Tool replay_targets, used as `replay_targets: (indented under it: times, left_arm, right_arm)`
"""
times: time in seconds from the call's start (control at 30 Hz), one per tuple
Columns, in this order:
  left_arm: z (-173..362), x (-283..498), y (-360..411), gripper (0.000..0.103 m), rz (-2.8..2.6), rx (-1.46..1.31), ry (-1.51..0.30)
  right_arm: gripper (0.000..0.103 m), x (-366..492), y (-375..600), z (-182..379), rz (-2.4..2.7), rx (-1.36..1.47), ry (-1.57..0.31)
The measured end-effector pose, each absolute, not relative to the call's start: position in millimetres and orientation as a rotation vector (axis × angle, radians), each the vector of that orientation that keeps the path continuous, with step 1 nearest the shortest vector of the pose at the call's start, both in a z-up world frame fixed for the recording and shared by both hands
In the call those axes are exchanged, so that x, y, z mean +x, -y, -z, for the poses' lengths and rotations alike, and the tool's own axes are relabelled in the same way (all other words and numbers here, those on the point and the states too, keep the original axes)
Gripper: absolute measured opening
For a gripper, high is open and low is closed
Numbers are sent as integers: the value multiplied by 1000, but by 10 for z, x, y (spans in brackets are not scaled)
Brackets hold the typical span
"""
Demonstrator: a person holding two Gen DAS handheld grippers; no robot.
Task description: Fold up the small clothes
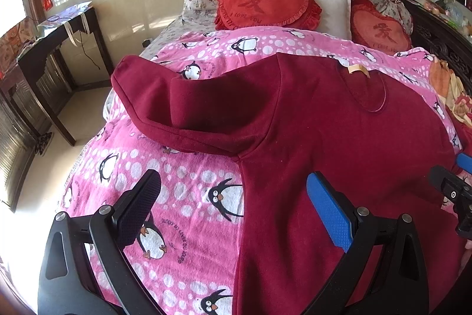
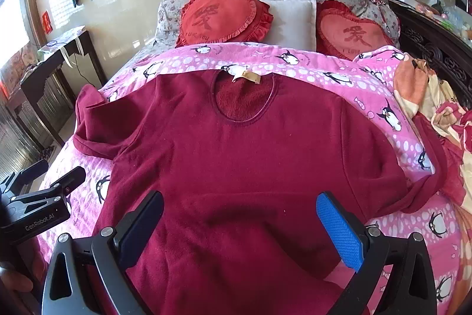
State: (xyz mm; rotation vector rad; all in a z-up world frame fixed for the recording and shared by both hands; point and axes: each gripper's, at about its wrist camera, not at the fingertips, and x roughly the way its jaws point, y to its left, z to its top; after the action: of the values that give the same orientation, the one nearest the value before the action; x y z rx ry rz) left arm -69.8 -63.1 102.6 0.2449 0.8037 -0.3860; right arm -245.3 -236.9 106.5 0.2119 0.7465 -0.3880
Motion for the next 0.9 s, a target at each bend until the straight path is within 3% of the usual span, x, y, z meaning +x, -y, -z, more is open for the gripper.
replay_targets:
  times: [0.9]
  left_arm:
    - [-873, -416, 551, 100, 348, 242, -834]
  right_arm:
    - [103, -2115, 2345, -903, 374, 192, -792]
